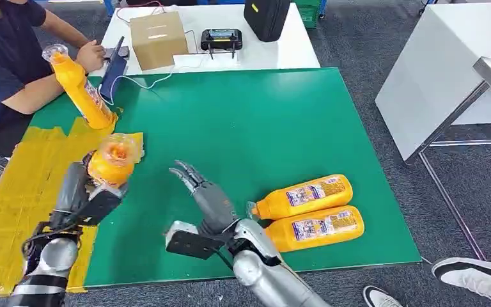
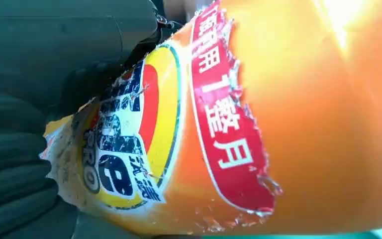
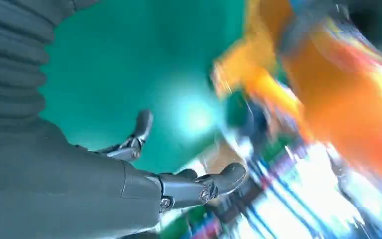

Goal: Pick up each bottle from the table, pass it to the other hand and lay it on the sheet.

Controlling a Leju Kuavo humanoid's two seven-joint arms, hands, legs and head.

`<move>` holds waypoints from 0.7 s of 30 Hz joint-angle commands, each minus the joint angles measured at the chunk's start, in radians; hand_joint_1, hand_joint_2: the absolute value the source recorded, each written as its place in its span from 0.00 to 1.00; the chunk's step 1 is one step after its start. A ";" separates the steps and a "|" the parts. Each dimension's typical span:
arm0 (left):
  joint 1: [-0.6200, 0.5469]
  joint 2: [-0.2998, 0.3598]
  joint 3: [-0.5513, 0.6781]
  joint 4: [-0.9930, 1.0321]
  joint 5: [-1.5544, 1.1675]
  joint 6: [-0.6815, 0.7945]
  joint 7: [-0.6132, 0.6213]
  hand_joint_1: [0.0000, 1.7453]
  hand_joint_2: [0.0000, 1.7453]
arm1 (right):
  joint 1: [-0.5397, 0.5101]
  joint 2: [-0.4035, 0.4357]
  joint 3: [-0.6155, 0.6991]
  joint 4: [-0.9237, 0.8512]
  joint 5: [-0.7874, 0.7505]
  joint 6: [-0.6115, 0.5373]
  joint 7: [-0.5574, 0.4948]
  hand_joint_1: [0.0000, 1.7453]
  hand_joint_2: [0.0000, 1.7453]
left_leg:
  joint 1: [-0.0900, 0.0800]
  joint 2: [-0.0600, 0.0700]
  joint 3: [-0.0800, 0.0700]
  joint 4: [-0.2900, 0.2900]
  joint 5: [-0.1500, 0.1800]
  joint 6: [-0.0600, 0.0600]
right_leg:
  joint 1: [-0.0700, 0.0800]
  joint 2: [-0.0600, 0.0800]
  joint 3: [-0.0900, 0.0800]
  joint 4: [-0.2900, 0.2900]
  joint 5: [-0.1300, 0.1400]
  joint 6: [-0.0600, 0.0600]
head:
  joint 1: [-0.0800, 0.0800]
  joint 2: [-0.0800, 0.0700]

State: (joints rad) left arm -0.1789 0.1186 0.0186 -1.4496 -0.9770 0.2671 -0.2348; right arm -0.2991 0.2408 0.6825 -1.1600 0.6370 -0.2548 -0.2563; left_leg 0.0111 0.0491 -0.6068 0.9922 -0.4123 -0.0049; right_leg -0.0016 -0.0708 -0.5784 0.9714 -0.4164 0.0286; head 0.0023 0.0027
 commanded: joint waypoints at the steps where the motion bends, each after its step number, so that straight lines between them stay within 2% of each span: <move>1: -0.050 -0.004 0.076 0.048 -0.198 0.094 0.041 1.00 1.00 | 0.114 -0.144 -0.072 -0.380 0.018 0.001 -0.006 0.00 0.00 | 0.000 -0.007 0.003 0.000 -0.002 0.001 | -0.001 0.002 0.005 0.000 -0.003 0.000 | 0.001 0.000; 8: -0.045 0.001 0.076 0.050 -0.255 0.124 0.051 1.00 1.00 | 0.099 -0.141 -0.066 -0.350 0.023 0.001 -0.015 0.00 0.00 | 0.000 -0.004 -0.001 0.000 0.000 0.001 | 0.000 0.001 0.001 -0.001 -0.001 0.000 | 0.001 0.000; 9: -0.034 0.021 0.083 0.066 -0.388 0.158 0.103 1.00 1.00 | 0.095 -0.166 -0.069 -0.364 0.024 -0.006 -0.018 0.00 0.00 | 0.000 -0.005 0.001 0.000 -0.001 0.001 | -0.001 0.002 0.002 -0.001 -0.001 0.000 | 0.000 0.000; 13: 0.011 0.089 0.140 0.196 -0.509 0.192 0.097 1.00 1.00 | 0.133 -0.304 -0.137 -0.466 -0.007 0.031 -0.037 0.00 0.00 | 0.000 -0.002 0.003 -0.002 0.000 0.001 | -0.001 0.003 0.003 -0.002 -0.001 0.000 | 0.000 0.000; 15: -0.008 0.096 0.154 0.300 -0.531 0.180 0.084 1.00 1.00 | 0.130 -0.399 -0.156 -0.498 -0.011 0.084 -0.022 0.00 0.00 | -0.001 -0.003 0.007 -0.004 -0.001 0.001 | -0.002 0.005 0.007 -0.004 -0.001 0.000 | 0.000 0.000; 16: 0.002 0.104 0.154 0.334 -0.509 0.167 0.060 1.00 1.00 | 0.156 -0.449 -0.184 -0.524 -0.019 0.103 -0.028 0.00 0.00 | -0.001 -0.004 0.004 -0.003 0.000 0.001 | -0.002 0.002 0.006 -0.003 -0.001 0.000 | 0.001 0.000; 18: 0.020 0.107 0.158 0.354 -0.502 0.178 0.052 1.00 1.00 | 0.188 -0.480 -0.213 -0.544 -0.016 0.113 -0.041 0.00 0.00 | -0.001 -0.006 0.006 -0.003 -0.001 0.001 | -0.002 0.002 0.007 -0.003 -0.002 0.001 | 0.001 0.000; 20: 0.025 0.106 0.158 0.355 -0.501 0.183 0.051 1.00 1.00 | 0.196 -0.481 -0.217 -0.546 -0.017 0.114 -0.045 0.00 0.00 | -0.001 -0.004 0.002 -0.002 -0.001 0.001 | -0.002 0.001 0.003 -0.002 -0.001 0.000 | 0.001 0.000; 21: 0.026 0.104 0.158 0.347 -0.501 0.181 0.051 1.00 1.00 | 0.196 -0.474 -0.216 -0.548 -0.015 0.115 -0.046 0.00 0.00 | -0.002 -0.006 0.005 -0.002 -0.002 0.001 | -0.003 0.003 0.007 -0.002 -0.003 0.000 | 0.001 0.000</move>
State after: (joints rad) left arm -0.1490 0.2067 0.1487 -1.2769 -1.4844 0.4455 -0.1712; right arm -0.1428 -0.0853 0.5361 -1.6303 0.6234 -0.1614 -0.2910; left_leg 0.0094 0.0482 -0.6085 0.9922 -0.4127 -0.0042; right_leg -0.0033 -0.0713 -0.5787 0.9707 -0.4165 0.0288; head 0.0031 0.0027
